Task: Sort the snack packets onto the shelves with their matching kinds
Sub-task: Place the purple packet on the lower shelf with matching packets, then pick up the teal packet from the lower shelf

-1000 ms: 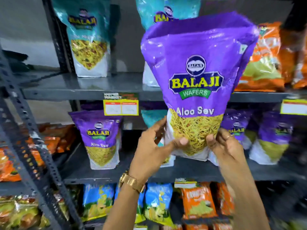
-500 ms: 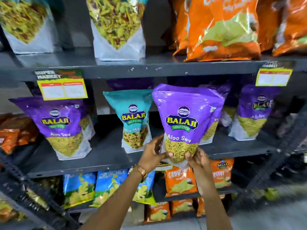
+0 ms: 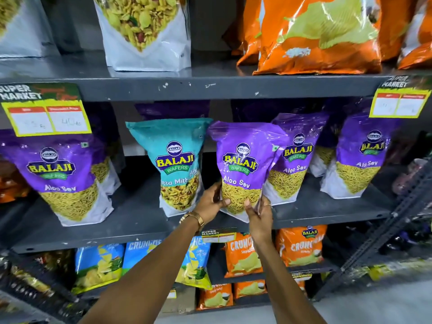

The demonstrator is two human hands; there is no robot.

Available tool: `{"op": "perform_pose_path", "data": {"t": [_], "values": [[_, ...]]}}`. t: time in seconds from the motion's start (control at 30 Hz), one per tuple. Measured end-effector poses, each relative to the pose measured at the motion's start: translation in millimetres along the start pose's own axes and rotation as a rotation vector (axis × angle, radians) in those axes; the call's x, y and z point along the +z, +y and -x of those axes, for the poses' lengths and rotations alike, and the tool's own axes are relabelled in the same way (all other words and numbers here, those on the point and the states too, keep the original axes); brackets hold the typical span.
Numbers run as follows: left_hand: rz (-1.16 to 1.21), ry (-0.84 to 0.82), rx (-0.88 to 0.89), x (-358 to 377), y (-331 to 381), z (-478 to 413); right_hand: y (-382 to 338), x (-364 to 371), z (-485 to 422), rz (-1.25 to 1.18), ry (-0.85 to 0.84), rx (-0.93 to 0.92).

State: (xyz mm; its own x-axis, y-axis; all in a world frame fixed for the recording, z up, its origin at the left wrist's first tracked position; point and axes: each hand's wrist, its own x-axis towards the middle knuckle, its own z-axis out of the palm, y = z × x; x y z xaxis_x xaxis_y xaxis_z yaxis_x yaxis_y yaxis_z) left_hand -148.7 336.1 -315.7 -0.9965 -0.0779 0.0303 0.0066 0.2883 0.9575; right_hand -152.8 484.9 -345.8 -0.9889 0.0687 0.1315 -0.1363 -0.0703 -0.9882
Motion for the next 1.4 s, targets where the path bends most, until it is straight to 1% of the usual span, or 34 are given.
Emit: {"op": "perform_pose_path", "data": {"t": [0.17,0.23,0.37,0.43,0.47,0.5,0.53,0.6,0.63,0.67,0.73,0.83,0.9,0.97,1.07,1.23,1.3,1.4], "values": [[-0.029,0.11,0.009,7.3,-10.6,-5.2,3.4,7.8,-9.8,0.034,0.024,0.009],[-0.052,0.195,0.026,9.9,-6.2,2.3,4.6,9.0,-7.0,0.074,0.063,-0.007],[-0.003,0.324,0.121,9.4,3.5,30.3,6.4,14.2,12.4,0.182,0.268,-0.047],[-0.046,0.462,0.204,4.1,6.3,46.5,1.8,20.6,24.3,0.247,0.367,-0.137],[-0.08,0.56,0.246,0.3,8.0,54.7,-2.0,25.8,30.3,0.261,0.379,-0.186],[-0.109,0.665,0.282,-3.4,8.0,60.0,-7.6,32.0,35.9,0.257,0.346,-0.232],[-0.146,0.775,0.294,-8.4,8.8,63.9,-12.0,39.6,40.5,0.243,0.265,-0.262],[-0.193,0.957,0.224,-20.7,7.3,62.9,-18.7,57.8,41.0,0.232,0.053,-0.285],[-0.172,1.006,0.159,-28.5,6.1,60.7,-20.1,69.0,36.8,0.235,-0.033,-0.268],[-0.127,1.012,0.08,-35.9,4.9,58.1,-21.7,79.3,31.9,0.233,-0.103,-0.226],[-0.054,0.925,-0.015,-51.7,0.3,54.2,-24.2,99.7,21.6,0.208,-0.223,-0.107],[0.074,0.722,-0.053,-71.3,-7.3,52.4,-25.8,119.4,8.2,0.181,-0.34,-0.028],[0.054,0.645,-0.058,-81.2,-12.6,54.3,-25.1,127.6,2.2,0.165,-0.367,-0.001],[-0.021,0.643,-0.044,-87.8,-18.3,55.8,-22.1,133.2,-3.8,0.13,-0.382,0.05],[-0.009,0.676,-0.046,-92.0,-16.3,62.1,-18.9,137.8,-6.6,0.112,-0.45,0.127],[-0.025,0.706,-0.024,-105.2,-20.1,84.1,-15.6,140.5,7.7,0.086,-0.568,0.141],[-0.036,0.691,-0.024,-110.7,-22.7,98.8,-17.6,137.0,24.2,0.084,-0.558,0.118],[-0.02,0.646,-0.004,-112.3,-25.0,126.2,-24.4,123.9,57.7,0.091,-0.486,0.104]]}}
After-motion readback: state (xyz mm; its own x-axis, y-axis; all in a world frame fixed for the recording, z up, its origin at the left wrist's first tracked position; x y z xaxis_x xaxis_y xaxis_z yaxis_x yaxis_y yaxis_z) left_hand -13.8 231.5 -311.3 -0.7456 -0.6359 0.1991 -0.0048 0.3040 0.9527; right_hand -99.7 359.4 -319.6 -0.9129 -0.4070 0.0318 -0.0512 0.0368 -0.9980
